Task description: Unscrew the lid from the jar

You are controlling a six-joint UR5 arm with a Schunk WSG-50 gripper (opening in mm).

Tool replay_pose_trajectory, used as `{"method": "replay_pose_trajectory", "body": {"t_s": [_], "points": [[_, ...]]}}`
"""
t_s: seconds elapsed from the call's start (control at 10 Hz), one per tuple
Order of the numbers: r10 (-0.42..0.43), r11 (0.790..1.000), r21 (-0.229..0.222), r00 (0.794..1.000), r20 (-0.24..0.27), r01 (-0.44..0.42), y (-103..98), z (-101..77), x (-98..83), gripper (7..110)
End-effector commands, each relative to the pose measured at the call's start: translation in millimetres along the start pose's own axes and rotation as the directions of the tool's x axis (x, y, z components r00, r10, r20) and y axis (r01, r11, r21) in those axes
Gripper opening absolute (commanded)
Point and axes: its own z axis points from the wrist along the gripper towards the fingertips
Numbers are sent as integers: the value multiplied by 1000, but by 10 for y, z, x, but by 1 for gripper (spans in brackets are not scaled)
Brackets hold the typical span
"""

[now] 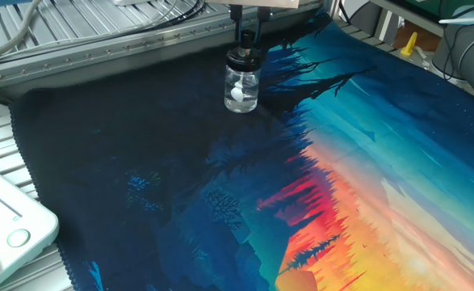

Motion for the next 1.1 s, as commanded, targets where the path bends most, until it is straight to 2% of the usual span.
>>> {"method": "replay_pose_trajectory", "body": {"t_s": [0.0,0.3,0.5,0.6,0.8,1.0], "points": [[-75,997,0,997,-13,75,-11,9,48,7],[-126,992,-1,990,-56,126,53,-53,17,7],[-193,981,-15,981,-16,193,69,19,-86,7],[-235,972,-20,972,1,235,68,65,-119,7],[-298,954,-10,954,-40,298,21,43,-19,7],[-383,924,-16,922,-45,383,28,30,-7,7]]}}
